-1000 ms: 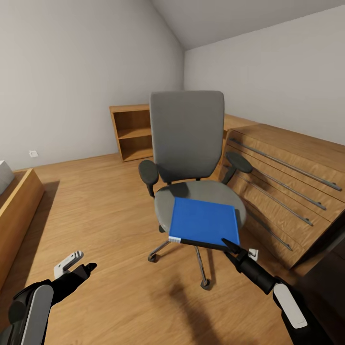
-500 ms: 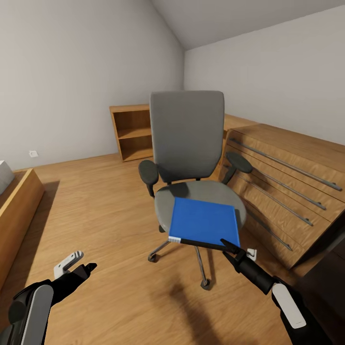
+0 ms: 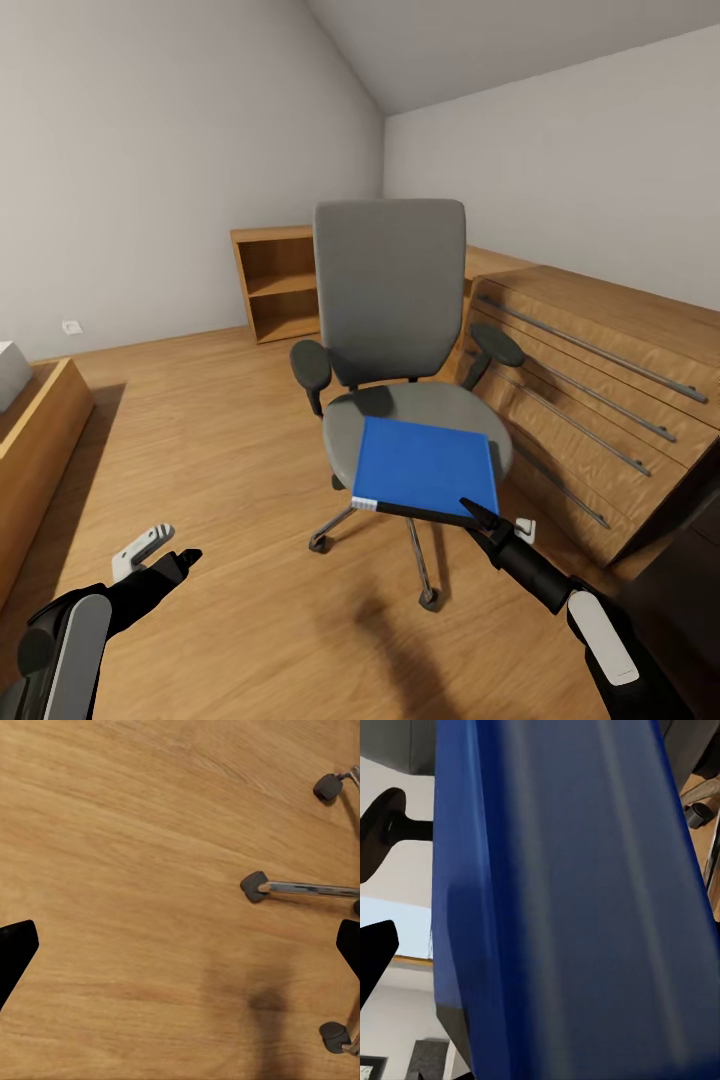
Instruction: In the bedroom, organize the workspace by keeping the computer under the desk, ensuring the monitor is on the desk, placing the keyboard on the desk next to the monitor, placing the mouse on the desk next to the keyboard, moving the folder from the swivel chair onto the desk next to the mouse, stacking the notebook on top of the folder with the pen on top of the notebook, and positioning the swivel chair next to the desk.
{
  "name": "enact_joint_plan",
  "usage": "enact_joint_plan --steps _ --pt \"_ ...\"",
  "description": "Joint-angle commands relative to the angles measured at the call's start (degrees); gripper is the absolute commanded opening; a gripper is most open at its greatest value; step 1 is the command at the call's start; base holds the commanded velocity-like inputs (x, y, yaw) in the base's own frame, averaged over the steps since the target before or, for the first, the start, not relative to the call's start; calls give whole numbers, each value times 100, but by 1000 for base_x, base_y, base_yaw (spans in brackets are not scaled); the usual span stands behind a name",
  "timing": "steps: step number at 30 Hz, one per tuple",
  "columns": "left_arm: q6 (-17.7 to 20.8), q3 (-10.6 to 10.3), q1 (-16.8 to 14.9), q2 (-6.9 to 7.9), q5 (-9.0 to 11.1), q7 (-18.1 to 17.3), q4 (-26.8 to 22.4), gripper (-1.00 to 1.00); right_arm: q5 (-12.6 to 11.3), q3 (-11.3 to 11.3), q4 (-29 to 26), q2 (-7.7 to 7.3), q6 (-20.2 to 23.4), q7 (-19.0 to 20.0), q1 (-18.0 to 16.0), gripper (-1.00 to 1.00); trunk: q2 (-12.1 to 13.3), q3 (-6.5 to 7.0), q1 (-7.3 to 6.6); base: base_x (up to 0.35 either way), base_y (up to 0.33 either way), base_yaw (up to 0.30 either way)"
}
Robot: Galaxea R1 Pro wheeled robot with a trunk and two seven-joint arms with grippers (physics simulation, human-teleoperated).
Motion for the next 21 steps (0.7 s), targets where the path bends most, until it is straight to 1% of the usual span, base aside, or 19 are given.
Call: enact_joint_plan --steps 1,13,14,21 --pt "21 9 -5 -4 61 47 -6 100 -30 -7 1 0 41 2 -3 100 -2 -5 -1 0 0 0" --pt "21 9 -5 -4 61 48 -6 100 -30 -7 1 0 41 2 -3 100 -2 -5 -1 0 0 0" --pt "21 9 -5 -4 61 48 -6 100 -30 -7 1 0 41 2 -3 -100 -2 -5 -1 0 0 0" --pt "21 9 -5 -4 61 48 -6 100 -30 -10 2 0 44 2 -3 -100 -2 -5 -1 0 0 0"
